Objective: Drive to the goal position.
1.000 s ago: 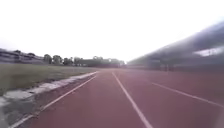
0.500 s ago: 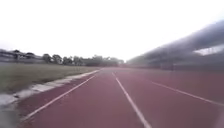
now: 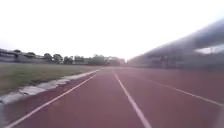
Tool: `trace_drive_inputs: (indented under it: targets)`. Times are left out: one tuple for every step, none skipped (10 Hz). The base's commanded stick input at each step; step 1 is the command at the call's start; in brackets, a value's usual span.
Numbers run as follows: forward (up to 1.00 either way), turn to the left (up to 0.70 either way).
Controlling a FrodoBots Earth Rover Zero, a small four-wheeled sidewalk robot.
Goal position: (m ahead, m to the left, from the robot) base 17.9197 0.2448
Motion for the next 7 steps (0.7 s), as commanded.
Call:
trace_drive_inputs:
  targets:
    - [0.70, -0.27]
    - [0.70, -0.24]
    - [0.70, -0.17]
    - [0.70, -0.04]
    - [0.70, 0.00]
    - [0.70, 0.00]
    - [0.70, 0.00]
